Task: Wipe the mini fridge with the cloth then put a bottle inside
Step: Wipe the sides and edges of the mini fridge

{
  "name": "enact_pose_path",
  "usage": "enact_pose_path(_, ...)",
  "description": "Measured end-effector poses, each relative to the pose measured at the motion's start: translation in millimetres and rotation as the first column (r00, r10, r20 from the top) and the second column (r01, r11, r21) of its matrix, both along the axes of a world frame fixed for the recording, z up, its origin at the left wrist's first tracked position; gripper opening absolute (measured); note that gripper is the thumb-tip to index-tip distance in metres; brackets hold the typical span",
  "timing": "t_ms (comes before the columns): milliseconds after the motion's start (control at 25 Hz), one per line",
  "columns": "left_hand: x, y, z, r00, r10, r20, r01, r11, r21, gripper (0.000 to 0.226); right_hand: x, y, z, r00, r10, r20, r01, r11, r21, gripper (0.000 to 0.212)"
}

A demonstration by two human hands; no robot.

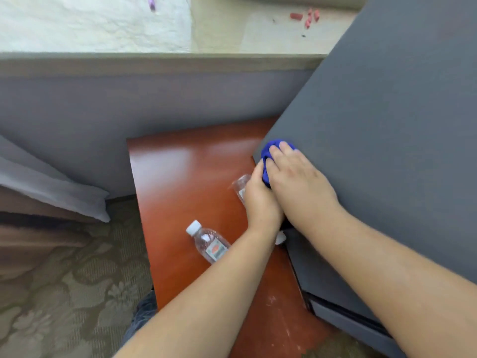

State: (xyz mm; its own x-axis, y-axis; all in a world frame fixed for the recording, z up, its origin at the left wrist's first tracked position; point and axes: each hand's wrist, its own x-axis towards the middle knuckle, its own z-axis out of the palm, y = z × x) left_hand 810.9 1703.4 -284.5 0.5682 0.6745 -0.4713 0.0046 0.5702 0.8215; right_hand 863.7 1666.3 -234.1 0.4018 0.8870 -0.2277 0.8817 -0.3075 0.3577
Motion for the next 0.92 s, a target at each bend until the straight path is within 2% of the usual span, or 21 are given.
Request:
enact_pose_path(80,22.4,43.0,-4.1,0.998,-0.030,-0.060,0.037,0.993,0.112,0.029,24.7,47.6,-4.8,1.000,0.005,0.028,-0.006,1.000,0.026,0.056)
enact_pose_path(160,39.6,71.4,-20.7,0.973,-0.137,-0.188,0.178,0.958,0.225,0.035,41.6,77.7,-13.4,0.999,0.012,0.030,-0.013,1.000,0.025,0.048)
enact_pose_path(200,46.4,82.6,-32.3,0.959,-0.186,-0.213,0.229,0.953,0.199,0.035,46.3,87.8,-20.3,1.000,0.011,0.024,-0.012,1.000,0.025,0.045)
enact_pose_path(320,55.2,92.9,-65.9,0.961,-0.214,-0.177,0.226,0.973,0.051,0.033,46.1,97.7,-39.2,0.999,-0.039,0.000,0.039,0.999,-0.020,0.041)
enact_pose_path(480,50.5,67.3,-63.1,0.982,-0.123,-0.145,0.121,0.992,-0.024,0.019,37.5,73.0,-45.2,0.999,-0.047,-0.003,0.047,0.997,-0.057,0.043)
enact_pose_path(600,38.1,41.9,-64.7,0.957,-0.137,-0.254,0.165,0.982,0.092,0.014,22.5,45.2,-45.4,1.000,-0.029,-0.009,0.029,0.998,-0.062,0.043)
enact_pose_path(800,-4.3,-21.0,-70.0,0.954,-0.157,-0.256,0.203,0.966,0.161,0.014,-18.1,-26.7,-56.3,0.999,-0.034,-0.009,0.033,0.994,-0.105,0.054)
enact_pose_path(920,-16.6,-45.8,-83.9,0.916,-0.187,-0.355,0.336,0.843,0.421,0.023,-32.3,-66.4,-59.7,0.997,0.016,0.076,-0.010,0.997,-0.071,0.063)
